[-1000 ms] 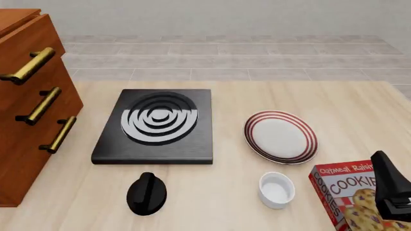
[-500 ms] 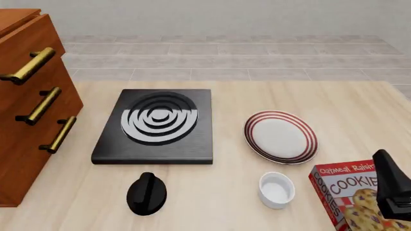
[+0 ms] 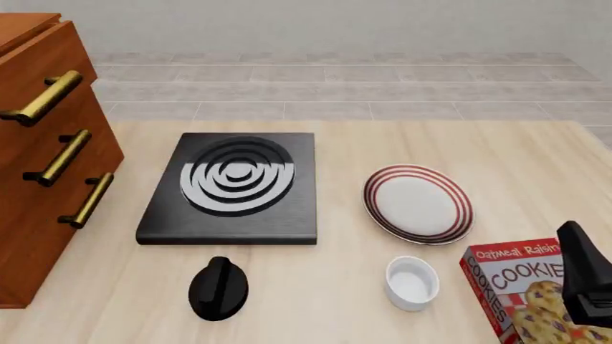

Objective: Pick the akita bowl in the top layer of the wooden cabinet and place it on the plate.

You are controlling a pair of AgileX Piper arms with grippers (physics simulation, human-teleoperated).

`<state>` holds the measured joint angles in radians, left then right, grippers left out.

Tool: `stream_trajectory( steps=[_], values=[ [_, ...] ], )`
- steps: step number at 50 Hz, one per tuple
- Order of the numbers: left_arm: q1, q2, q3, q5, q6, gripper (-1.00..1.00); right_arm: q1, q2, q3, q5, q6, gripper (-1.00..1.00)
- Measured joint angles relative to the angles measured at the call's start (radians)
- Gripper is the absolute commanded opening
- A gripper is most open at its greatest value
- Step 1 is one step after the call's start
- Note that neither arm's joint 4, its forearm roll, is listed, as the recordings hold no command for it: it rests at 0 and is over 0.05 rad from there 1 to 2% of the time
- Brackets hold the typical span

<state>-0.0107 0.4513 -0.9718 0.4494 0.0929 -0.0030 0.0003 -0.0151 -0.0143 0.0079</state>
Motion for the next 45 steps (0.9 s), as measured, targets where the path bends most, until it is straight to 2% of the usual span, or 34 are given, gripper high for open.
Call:
stream_trajectory(
  steps=[9, 21, 30, 45],
  values=[
    [-0.003, 0.064, -0.056, 0.056, 0.006, 1.0, 0.0, 0.0, -0.001, -0.001, 0.002, 1.0],
    [-0.011, 0.131, -0.13, 0.124, -0.03, 1.0, -0.004, 0.0, -0.002, -0.005, 0.004, 1.0],
    [-0.008, 0.179, -0.157, 0.182, -0.059, 1.0, -0.006, 0.0, -0.003, -0.005, 0.004, 1.0],
    [0.005, 0.235, -0.196, 0.294, -0.064, 1.0, -0.005, 0.0, -0.007, -0.002, 0.002, 1.0]
  ],
)
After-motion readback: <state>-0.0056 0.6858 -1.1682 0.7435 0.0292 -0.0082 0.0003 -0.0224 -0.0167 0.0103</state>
